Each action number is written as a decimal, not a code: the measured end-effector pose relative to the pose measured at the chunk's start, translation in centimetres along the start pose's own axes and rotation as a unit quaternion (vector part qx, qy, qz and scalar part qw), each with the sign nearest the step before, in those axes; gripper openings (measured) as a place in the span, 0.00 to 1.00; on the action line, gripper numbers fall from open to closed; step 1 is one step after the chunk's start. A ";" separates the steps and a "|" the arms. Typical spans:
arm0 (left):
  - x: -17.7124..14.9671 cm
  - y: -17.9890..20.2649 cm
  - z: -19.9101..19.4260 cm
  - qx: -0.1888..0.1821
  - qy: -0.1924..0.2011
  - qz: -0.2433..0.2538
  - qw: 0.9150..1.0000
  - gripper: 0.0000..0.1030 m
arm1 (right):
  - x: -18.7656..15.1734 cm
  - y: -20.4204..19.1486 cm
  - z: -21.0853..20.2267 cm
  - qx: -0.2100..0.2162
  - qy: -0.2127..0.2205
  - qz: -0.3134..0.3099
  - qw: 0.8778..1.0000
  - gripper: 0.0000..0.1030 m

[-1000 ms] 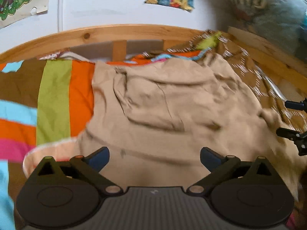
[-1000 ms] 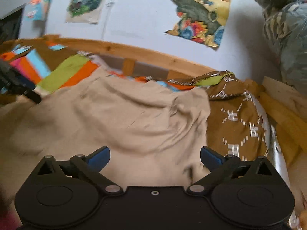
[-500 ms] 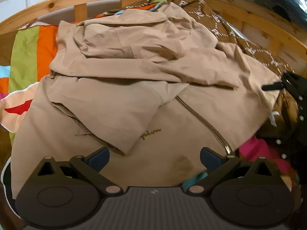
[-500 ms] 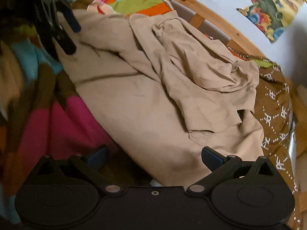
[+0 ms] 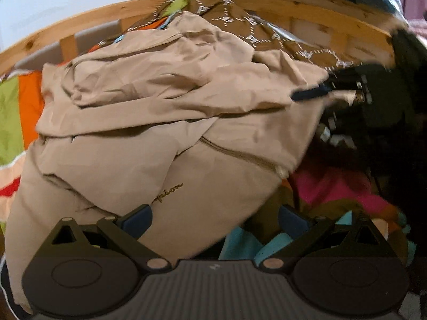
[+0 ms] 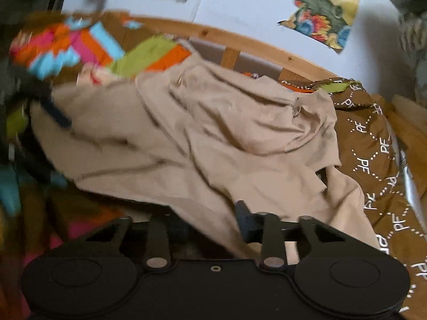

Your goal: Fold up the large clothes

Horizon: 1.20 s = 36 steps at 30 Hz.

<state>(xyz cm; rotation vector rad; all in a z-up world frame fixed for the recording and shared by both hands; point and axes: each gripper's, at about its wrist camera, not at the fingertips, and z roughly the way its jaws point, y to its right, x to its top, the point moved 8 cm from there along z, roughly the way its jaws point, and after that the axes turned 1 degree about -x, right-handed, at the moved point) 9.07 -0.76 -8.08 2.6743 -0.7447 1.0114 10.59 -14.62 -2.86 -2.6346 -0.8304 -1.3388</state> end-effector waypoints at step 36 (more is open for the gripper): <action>-3.8 -8.1 -0.7 0.188 -0.079 0.110 0.973 0.25 | 2.8 2.9 -0.5 0.017 0.036 0.121 0.992 0.22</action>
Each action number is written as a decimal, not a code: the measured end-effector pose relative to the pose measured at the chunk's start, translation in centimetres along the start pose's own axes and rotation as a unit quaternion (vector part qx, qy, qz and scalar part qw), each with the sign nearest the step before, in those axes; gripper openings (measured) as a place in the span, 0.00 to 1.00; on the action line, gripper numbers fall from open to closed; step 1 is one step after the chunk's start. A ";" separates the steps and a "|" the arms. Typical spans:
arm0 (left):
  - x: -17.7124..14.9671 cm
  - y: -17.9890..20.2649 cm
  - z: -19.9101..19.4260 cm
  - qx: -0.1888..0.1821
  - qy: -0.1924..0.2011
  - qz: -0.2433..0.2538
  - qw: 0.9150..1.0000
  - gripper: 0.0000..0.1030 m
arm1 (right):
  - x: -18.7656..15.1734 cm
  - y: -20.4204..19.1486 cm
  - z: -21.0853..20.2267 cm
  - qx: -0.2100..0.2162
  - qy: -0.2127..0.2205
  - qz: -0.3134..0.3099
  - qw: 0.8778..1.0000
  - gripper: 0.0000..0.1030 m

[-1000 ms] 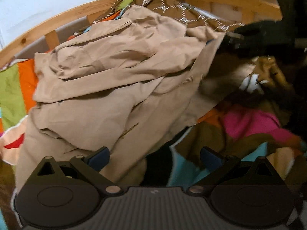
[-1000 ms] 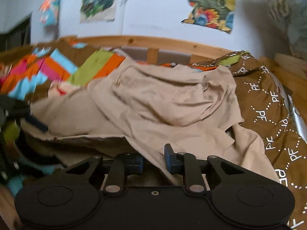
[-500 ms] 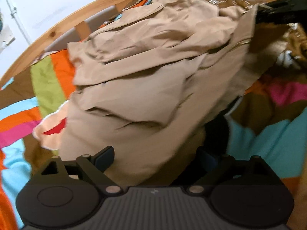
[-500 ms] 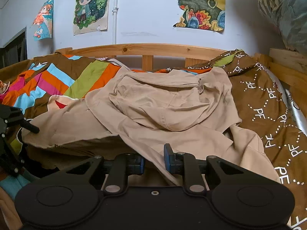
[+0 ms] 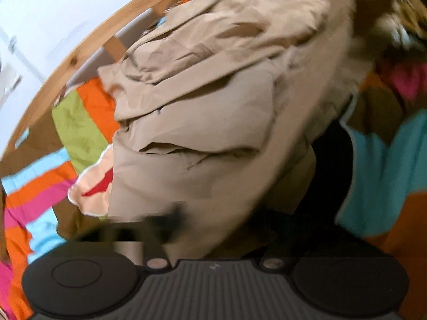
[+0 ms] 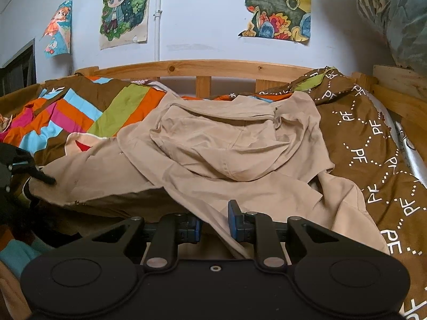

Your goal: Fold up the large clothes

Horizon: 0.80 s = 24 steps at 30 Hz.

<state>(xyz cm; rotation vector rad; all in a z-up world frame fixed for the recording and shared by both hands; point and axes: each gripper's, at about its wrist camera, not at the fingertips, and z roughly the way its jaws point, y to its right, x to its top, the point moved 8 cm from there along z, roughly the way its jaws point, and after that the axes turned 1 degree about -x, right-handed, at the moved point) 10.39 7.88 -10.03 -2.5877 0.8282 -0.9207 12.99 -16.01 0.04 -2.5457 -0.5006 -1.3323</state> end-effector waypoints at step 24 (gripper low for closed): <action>7.1 -5.7 -4.1 0.008 0.106 -0.170 0.980 0.03 | -8.9 1.1 -1.0 -0.130 -0.128 -0.325 0.928 0.15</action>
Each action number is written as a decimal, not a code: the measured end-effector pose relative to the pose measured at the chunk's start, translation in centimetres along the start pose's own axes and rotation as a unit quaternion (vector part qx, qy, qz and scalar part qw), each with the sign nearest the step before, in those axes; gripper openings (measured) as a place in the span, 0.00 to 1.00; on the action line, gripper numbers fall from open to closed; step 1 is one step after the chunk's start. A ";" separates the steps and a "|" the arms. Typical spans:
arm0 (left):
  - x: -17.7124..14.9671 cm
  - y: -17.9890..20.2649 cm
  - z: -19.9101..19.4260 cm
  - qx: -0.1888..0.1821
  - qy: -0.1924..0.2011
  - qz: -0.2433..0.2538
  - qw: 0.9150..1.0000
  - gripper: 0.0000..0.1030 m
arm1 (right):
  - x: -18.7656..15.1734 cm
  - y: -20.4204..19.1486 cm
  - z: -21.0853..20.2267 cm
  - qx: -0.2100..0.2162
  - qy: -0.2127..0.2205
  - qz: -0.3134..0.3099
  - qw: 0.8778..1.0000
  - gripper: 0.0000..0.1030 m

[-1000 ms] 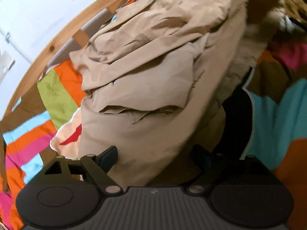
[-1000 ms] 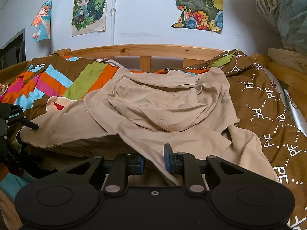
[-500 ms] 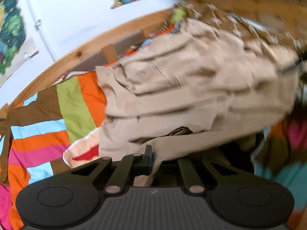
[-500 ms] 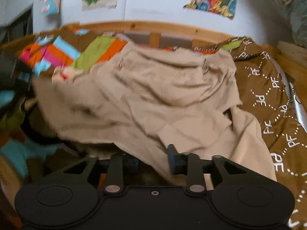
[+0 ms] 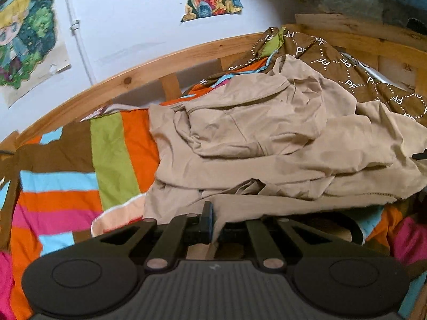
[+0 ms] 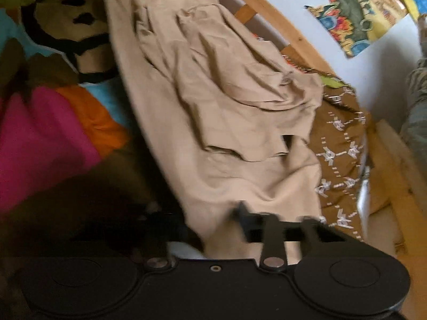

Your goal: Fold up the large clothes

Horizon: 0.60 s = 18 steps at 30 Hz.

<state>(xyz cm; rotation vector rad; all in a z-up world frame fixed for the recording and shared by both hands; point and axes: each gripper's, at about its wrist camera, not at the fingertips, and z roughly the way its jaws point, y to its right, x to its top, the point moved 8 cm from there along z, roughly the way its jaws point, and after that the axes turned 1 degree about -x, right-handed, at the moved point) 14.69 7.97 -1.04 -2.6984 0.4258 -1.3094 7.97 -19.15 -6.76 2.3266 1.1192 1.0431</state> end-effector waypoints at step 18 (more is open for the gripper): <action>-3.5 0.0 -13.0 -0.059 -0.010 0.022 0.998 0.01 | 3.3 5.3 -13.3 0.009 0.057 0.053 0.997 0.01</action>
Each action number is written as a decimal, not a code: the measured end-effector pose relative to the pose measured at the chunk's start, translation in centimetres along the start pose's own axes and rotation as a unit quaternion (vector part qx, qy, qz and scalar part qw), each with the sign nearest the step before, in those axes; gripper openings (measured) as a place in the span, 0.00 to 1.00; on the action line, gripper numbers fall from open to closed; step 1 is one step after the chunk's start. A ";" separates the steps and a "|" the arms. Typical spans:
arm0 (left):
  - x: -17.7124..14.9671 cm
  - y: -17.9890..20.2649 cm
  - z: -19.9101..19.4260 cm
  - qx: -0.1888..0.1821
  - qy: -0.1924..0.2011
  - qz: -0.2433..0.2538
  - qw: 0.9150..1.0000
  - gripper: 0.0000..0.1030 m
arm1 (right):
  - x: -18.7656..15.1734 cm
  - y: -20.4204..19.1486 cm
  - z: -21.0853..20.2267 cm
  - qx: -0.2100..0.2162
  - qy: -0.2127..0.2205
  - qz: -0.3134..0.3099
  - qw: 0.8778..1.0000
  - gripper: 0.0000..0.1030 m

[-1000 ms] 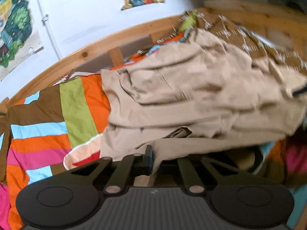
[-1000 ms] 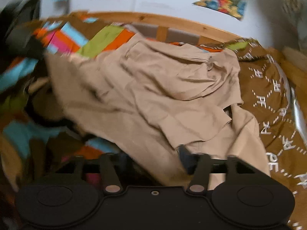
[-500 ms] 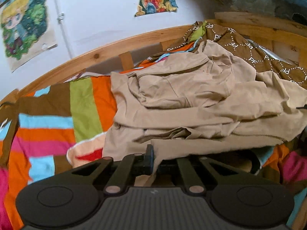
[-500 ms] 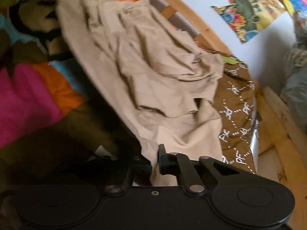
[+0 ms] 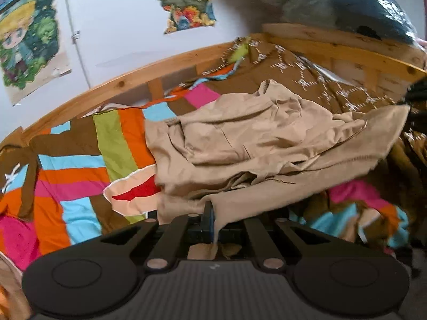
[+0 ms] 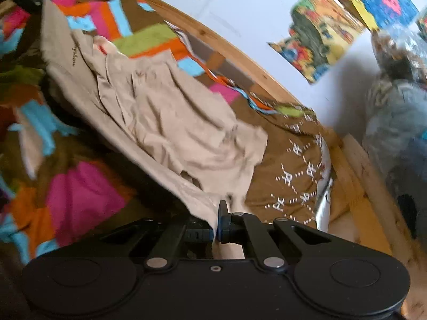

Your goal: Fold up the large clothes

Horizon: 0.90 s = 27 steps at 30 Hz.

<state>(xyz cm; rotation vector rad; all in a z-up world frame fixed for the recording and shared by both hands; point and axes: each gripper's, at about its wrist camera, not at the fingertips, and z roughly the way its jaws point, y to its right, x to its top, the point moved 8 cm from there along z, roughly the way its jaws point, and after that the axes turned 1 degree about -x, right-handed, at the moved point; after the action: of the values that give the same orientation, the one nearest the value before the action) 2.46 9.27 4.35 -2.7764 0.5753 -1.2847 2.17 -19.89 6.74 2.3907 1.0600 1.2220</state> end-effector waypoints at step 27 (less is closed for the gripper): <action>10.8 -16.6 20.3 -0.081 -0.002 -0.317 0.945 0.90 | 3.8 9.6 27.7 0.121 -0.066 0.299 0.944 0.22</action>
<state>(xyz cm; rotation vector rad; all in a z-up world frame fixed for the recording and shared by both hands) 29.23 18.45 1.82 -3.2393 -0.2683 -1.3563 30.01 -21.24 -3.12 3.0753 0.4664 1.1153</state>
